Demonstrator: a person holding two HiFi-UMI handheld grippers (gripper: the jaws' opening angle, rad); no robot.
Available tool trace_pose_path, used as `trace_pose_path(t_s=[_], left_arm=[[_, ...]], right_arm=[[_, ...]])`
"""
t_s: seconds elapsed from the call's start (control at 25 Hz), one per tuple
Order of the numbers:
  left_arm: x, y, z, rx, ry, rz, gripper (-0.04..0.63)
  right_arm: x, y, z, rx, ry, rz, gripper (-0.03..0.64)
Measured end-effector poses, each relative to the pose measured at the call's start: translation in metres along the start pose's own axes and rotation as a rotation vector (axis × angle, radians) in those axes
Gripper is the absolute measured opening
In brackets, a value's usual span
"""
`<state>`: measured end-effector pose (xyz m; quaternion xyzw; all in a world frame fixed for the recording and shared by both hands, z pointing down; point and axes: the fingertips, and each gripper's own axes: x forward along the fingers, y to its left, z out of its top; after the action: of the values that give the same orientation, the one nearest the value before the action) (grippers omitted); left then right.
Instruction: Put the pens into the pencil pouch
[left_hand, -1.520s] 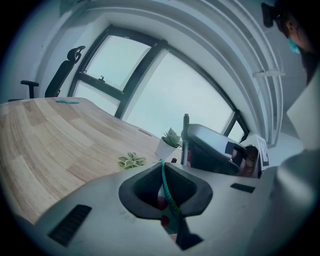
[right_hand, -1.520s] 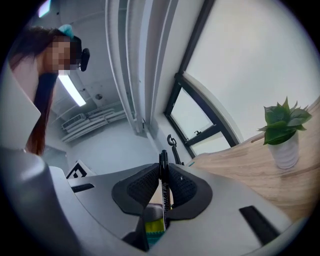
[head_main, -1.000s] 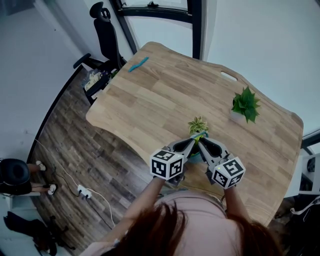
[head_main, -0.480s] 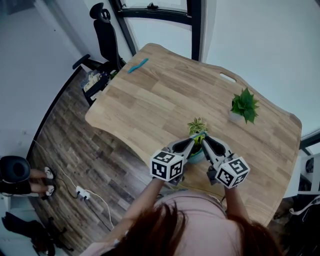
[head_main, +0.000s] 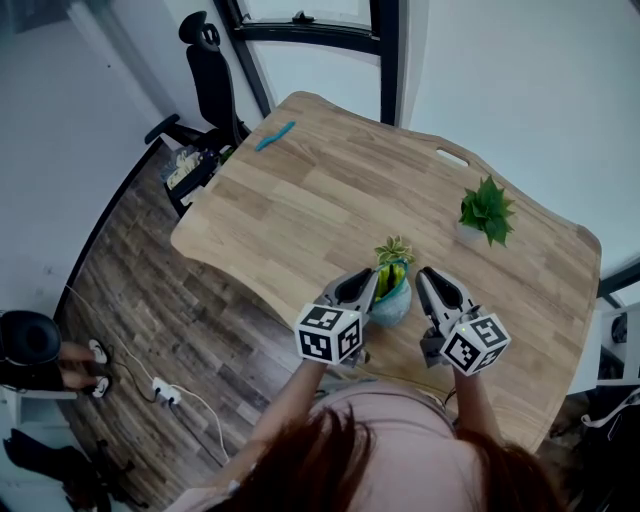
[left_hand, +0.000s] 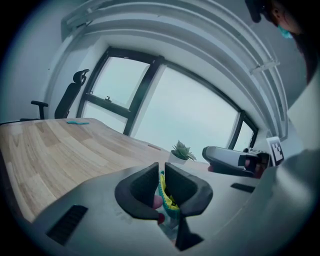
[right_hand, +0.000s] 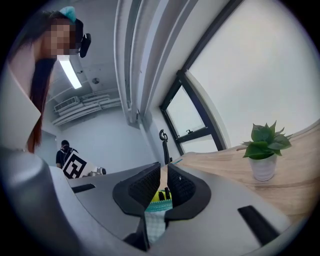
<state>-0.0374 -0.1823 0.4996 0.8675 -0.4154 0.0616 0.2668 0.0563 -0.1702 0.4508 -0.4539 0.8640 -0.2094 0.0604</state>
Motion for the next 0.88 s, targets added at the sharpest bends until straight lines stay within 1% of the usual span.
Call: trace_pose_path(t_s=[0.2,0.4,0.56,0.72,0.88], left_arm=[[-0.008,0.004,0.008,0.008,-0.048,0.041,0.015],[-0.018,0.002,0.012,0.007,-0.081,0.062,0.015],[-0.026,-0.005,0.017,0.014,-0.109,0.068,0.015],[-0.036,-0.018,0.024,0.027,-0.139,0.069,0.015],[-0.045,-0.031,0.027,0.058,-0.154,0.072,0.006]], right_arm=[[-0.008,0.000,0.012,-0.014,-0.033,-0.012,0.026],[-0.018,0.001,0.017,-0.042,-0.034,-0.030,0.014],[-0.026,0.002,0.021,-0.059,-0.024,-0.055,0.003],[-0.035,0.005,0.024,-0.105,-0.010,-0.080,0.000],[-0.043,0.009,0.032,-0.135,-0.005,-0.100,0.000]])
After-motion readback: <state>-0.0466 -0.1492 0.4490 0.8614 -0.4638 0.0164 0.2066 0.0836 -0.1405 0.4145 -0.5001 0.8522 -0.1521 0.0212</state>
